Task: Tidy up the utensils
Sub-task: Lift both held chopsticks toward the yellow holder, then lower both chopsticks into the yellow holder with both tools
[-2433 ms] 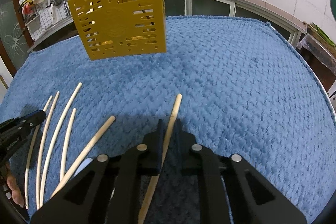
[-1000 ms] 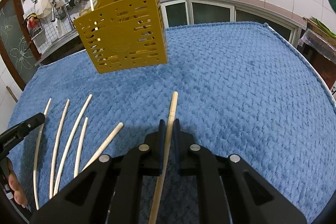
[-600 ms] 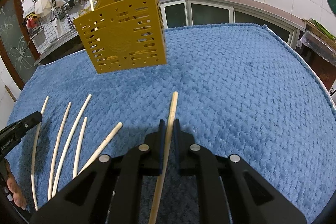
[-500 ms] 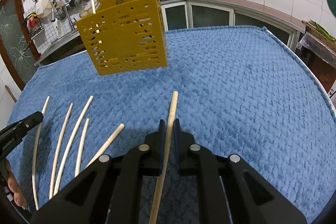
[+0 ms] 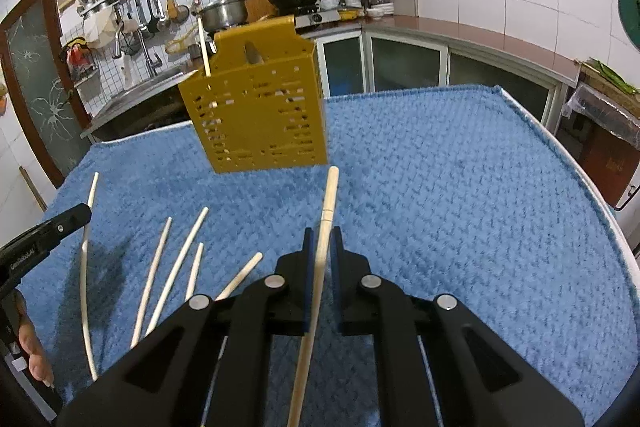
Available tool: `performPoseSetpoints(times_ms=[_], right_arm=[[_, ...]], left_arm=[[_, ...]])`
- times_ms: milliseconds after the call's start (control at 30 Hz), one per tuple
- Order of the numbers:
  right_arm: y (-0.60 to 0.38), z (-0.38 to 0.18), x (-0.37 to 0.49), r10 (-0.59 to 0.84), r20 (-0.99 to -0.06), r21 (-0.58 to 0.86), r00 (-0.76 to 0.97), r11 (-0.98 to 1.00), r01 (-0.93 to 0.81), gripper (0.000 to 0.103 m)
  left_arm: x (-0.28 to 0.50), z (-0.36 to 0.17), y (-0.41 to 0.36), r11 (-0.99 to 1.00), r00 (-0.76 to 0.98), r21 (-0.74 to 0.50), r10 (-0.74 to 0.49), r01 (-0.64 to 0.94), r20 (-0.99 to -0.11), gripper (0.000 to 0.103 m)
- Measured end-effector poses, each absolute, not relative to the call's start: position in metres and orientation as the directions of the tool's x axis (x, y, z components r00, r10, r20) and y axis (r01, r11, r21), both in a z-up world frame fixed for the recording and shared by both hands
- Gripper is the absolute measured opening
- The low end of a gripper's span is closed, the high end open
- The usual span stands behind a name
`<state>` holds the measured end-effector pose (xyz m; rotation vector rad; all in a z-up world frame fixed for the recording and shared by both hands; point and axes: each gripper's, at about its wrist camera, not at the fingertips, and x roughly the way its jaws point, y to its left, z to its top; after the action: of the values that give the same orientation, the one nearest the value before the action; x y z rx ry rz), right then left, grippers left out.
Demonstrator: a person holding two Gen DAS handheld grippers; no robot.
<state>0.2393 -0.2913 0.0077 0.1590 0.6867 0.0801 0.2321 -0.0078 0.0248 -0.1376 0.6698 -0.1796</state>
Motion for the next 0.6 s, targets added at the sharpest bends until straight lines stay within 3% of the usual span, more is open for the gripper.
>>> performPoseSetpoints(times_ms=[600], right_arm=[[-0.297, 0.062, 0.213, 0.124, -0.477, 0.178, 0.87, 0.983, -0.042, 0.006]], left_arm=[[0.218, 0.068, -0.009, 0.969, 0.828, -0.188, -0.238, 0.163, -0.508, 0.004]])
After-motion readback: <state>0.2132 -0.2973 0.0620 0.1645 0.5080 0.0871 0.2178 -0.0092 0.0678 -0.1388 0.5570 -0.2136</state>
